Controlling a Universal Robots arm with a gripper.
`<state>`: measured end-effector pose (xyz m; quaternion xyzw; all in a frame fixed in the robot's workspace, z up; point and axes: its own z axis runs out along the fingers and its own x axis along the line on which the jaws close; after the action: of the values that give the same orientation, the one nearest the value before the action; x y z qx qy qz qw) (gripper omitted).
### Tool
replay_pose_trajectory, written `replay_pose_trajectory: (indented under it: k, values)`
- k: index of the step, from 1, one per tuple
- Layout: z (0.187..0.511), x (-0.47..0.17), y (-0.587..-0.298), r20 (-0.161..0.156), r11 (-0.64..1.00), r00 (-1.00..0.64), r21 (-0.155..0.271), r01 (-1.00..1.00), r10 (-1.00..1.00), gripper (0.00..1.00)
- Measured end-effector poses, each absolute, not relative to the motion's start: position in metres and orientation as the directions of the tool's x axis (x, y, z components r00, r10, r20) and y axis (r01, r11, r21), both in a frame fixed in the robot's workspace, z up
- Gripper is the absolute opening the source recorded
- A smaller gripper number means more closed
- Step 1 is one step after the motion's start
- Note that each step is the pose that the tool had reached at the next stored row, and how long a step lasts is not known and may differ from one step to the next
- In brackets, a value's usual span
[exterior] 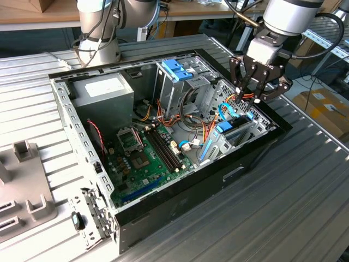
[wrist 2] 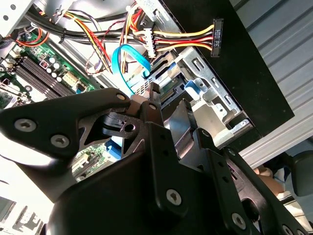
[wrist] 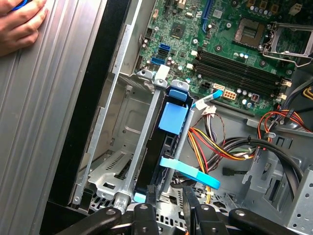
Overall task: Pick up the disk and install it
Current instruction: 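Insert the second disk wire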
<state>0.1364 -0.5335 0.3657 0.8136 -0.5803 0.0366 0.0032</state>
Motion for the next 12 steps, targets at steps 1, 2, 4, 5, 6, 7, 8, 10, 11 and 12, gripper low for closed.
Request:
replay_pose_trajectory:
  k: [1, 2, 4, 5, 6, 7, 8, 10, 11, 12]
  values:
    - [0.366, 0.136, -0.533, 0.063, -0.326, 0.324, -0.037, -0.944, -0.944, 0.35]
    - [0.366, 0.137, -0.533, 0.063, -0.326, 0.324, -0.037, -0.945, -0.944, 0.35]
    - [0.366, 0.139, -0.533, 0.063, -0.328, 0.325, -0.037, -0.944, -0.944, 0.35]
    - [0.366, 0.141, -0.533, 0.063, -0.329, 0.326, -0.037, -0.944, -0.943, 0.35]
    - [0.366, 0.143, -0.533, 0.063, -0.33, 0.327, -0.037, -0.943, -0.943, 0.35]
    - [0.366, 0.147, -0.533, 0.063, -0.331, 0.328, -0.037, -0.943, -0.942, 0.35]
    - [0.366, 0.15, -0.533, 0.063, -0.332, 0.329, -0.037, -0.943, -0.942, 0.35]
    - [0.366, 0.154, -0.532, 0.063, -0.333, 0.33, -0.037, -0.942, -0.942, 0.35]
    - [0.366, 0.155, -0.532, 0.063, -0.334, 0.331, -0.037, -0.942, -0.942, 0.35]
    - [0.366, 0.158, -0.531, 0.063, -0.334, 0.332, -0.037, -0.942, -0.941, 0.35]
